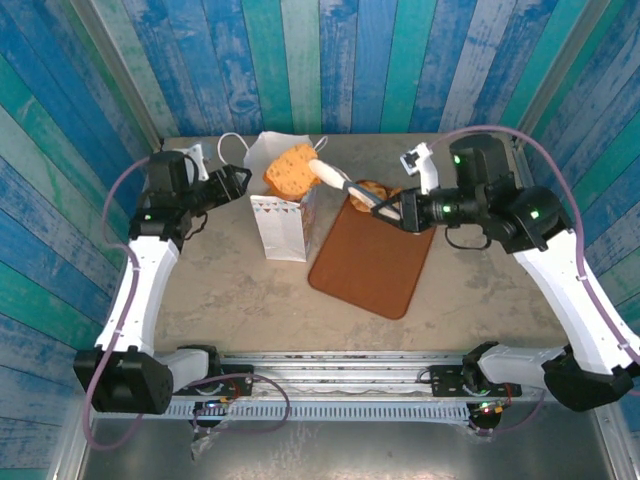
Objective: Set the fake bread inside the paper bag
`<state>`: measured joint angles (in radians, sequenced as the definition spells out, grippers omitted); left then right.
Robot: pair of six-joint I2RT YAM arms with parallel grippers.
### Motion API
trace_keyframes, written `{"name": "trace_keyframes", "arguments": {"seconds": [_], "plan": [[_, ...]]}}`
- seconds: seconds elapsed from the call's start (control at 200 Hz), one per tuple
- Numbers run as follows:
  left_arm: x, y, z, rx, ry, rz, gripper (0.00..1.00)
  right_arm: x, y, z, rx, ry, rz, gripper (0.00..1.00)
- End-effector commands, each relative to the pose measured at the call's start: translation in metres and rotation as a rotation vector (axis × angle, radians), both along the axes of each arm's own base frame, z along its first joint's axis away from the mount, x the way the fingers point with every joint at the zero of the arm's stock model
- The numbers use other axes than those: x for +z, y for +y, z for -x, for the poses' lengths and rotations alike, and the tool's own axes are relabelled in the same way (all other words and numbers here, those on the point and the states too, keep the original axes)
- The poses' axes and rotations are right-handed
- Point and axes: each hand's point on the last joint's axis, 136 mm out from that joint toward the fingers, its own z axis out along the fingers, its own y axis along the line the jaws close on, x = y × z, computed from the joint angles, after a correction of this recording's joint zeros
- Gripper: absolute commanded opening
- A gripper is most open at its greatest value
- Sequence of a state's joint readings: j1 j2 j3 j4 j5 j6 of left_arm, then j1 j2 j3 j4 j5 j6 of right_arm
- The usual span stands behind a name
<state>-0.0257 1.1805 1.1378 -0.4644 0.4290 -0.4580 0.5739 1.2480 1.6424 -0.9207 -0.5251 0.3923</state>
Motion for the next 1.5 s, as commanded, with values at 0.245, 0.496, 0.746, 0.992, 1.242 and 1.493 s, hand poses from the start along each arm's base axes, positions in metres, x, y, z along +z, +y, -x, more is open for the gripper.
{"name": "trace_keyframes", "arguments": {"seconds": [0.245,0.496,0.746,0.992,1.242,1.493], "plan": [[-0.003,-0.009,-0.017,-0.052,-0.013,0.043,0.66,0.046,0.057,-0.046,-0.008,-0.136,-0.156,0.05],[-0.019,-0.003,-0.024,-0.027,0.024,-0.002,0.61,0.023,0.07,-0.075,-0.066,-0.126,-0.075,0.04],[-0.03,0.001,-0.025,-0.018,0.044,-0.028,0.56,-0.01,0.059,-0.088,-0.122,-0.106,0.068,0.05],[-0.031,0.007,-0.025,0.011,0.045,-0.054,0.51,-0.036,0.044,-0.09,-0.145,-0.095,0.203,0.05],[-0.03,0.01,-0.023,0.023,0.044,-0.065,0.47,-0.053,0.041,-0.09,-0.135,-0.07,0.261,0.05],[-0.028,0.01,-0.022,0.023,0.039,-0.066,0.45,-0.061,0.048,-0.088,-0.099,-0.043,0.262,0.05]]}}
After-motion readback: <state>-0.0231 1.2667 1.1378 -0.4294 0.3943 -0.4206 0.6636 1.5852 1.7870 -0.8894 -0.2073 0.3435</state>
